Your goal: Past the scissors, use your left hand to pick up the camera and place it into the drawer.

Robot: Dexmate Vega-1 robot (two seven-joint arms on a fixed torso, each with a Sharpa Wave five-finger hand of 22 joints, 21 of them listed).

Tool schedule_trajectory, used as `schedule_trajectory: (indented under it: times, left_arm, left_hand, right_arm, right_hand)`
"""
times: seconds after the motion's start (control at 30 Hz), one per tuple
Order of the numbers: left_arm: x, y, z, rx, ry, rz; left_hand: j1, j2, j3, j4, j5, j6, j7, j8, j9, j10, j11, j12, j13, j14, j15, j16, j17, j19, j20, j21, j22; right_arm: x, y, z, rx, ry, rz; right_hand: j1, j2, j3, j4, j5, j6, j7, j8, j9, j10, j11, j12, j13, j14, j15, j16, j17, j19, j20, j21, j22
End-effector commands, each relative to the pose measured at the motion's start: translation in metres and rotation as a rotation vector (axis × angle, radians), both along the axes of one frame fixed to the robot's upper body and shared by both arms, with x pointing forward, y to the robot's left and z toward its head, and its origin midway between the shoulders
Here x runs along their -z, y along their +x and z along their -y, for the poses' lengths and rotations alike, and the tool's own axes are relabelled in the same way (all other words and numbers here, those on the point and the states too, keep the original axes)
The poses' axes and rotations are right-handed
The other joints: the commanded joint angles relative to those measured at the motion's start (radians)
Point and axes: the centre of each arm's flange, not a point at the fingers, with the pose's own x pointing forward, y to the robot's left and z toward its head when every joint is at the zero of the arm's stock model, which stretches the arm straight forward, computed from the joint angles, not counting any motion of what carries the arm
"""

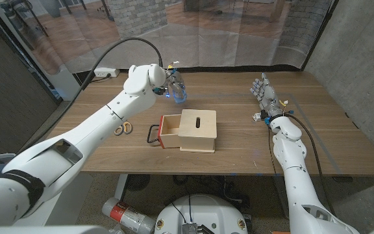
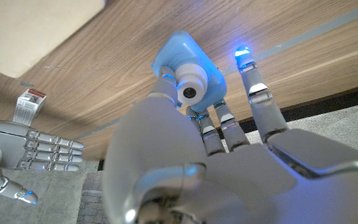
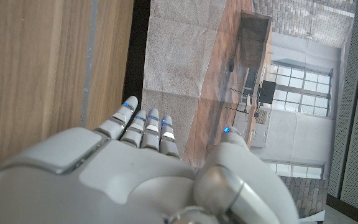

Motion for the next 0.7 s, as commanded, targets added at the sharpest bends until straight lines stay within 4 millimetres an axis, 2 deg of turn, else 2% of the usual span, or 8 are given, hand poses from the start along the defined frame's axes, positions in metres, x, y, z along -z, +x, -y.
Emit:
schedule_trajectory:
  times: [0.03, 0.1, 0.17, 0.7]
  left_arm:
    - [0.003, -0.015, -0.007, -0.009, 0.015, 0.026]
    - [0.003, -0.018, -0.008, -0.013, 0.016, 0.028]
    - [0.004, -0.021, -0.010, -0.018, 0.017, 0.031]
    - [0.013, -0.044, -0.020, -0.018, -0.002, 0.019]
  left_hand:
    - [0.002, 0.004, 0.007, 0.001, -0.003, 0.015, -0.003, 0.005, 0.005, 0.014, -0.004, 0.000, 0.003, 0.015, 0.000, 0.002, 0.003, 0.004, -0.008, -0.006, 0.005]
    - [0.001, 0.004, 0.007, 0.001, -0.002, 0.019, -0.004, 0.006, 0.005, 0.019, -0.009, 0.001, 0.004, 0.018, -0.001, 0.003, 0.003, 0.005, -0.009, -0.007, 0.005]
    - [0.001, 0.004, 0.007, 0.001, -0.002, 0.023, -0.006, 0.007, 0.005, 0.018, -0.001, 0.000, 0.004, 0.018, -0.002, 0.002, 0.003, 0.005, -0.009, -0.008, 0.005]
    - [0.001, 0.005, 0.010, 0.003, -0.002, 0.031, -0.003, 0.007, 0.005, 0.024, -0.002, -0.002, 0.008, 0.025, -0.002, -0.001, 0.002, 0.006, -0.012, -0.013, 0.006]
  right_arm:
    - [-0.007, 0.001, -0.001, 0.011, -0.007, 0.009]
    - [-0.010, 0.001, -0.002, 0.011, -0.009, 0.013]
    - [-0.012, 0.000, -0.004, 0.011, -0.013, 0.017]
    - [-0.016, -0.004, -0.008, 0.005, -0.030, 0.031]
  right_hand:
    - [0.002, 0.013, 0.003, -0.003, -0.003, 0.009, 0.001, 0.001, 0.005, 0.011, 0.000, 0.002, 0.006, 0.009, 0.002, -0.002, 0.001, 0.009, -0.005, -0.006, 0.005]
    - [0.001, 0.013, 0.003, -0.003, -0.003, 0.009, 0.000, 0.001, 0.005, 0.011, 0.001, 0.002, 0.006, 0.010, 0.002, -0.002, 0.001, 0.009, -0.005, -0.007, 0.006]
    - [0.001, 0.013, 0.003, -0.003, -0.003, 0.009, 0.000, 0.001, 0.005, 0.011, 0.001, 0.002, 0.006, 0.010, 0.002, -0.002, 0.001, 0.009, -0.004, -0.007, 0.006]
    - [0.001, 0.014, 0.003, -0.005, -0.003, 0.011, 0.002, 0.002, 0.005, 0.014, 0.001, 0.003, 0.006, 0.012, 0.002, -0.001, 0.001, 0.012, -0.006, -0.012, 0.006]
